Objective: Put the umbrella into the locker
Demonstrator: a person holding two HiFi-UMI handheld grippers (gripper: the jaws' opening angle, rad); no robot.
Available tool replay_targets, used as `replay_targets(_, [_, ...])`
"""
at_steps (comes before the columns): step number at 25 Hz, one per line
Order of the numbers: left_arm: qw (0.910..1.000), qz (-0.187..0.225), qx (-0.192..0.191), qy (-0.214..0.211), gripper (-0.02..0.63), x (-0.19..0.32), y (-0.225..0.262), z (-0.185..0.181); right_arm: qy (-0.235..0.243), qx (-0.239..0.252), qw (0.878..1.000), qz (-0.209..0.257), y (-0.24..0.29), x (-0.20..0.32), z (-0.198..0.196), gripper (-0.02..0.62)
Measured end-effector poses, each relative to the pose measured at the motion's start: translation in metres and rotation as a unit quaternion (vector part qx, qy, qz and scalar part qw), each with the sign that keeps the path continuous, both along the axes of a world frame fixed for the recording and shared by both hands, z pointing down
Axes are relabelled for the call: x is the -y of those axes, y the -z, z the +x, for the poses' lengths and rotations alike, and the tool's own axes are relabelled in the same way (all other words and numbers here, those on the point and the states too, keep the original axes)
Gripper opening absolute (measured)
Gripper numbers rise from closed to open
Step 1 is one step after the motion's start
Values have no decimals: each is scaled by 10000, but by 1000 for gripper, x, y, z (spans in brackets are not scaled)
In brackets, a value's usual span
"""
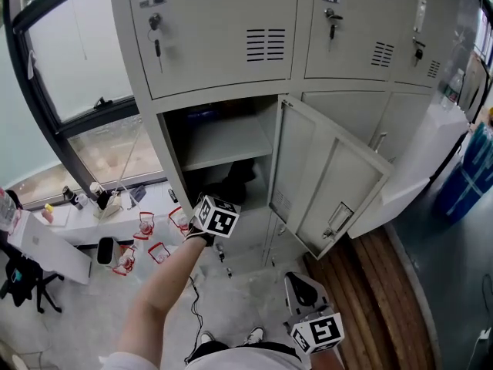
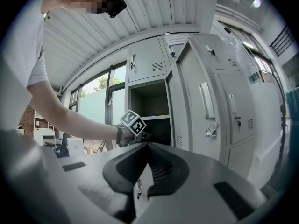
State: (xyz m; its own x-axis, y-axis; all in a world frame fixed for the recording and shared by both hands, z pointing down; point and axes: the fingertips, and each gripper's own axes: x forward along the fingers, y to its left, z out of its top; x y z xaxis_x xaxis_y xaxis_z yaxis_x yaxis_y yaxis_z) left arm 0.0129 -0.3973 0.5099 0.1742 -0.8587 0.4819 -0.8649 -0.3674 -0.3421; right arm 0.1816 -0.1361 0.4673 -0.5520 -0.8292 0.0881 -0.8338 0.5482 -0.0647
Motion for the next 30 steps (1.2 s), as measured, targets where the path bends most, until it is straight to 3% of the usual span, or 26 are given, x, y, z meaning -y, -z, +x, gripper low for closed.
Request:
replay_targets(6, [9988,353,185,-300,49,-24,11,-1,-11,-83,10000,8,0,-7,-12,15])
replay_targets(18, [9941,734,-561,-561,21,-97,36,-32,-273,-172,9994,83,13,-10,-36,15])
replay_targets(30, [9924,903,-814,-193,21,-166,42,-115,-375,-308,9988,94,23,-12,-55,15])
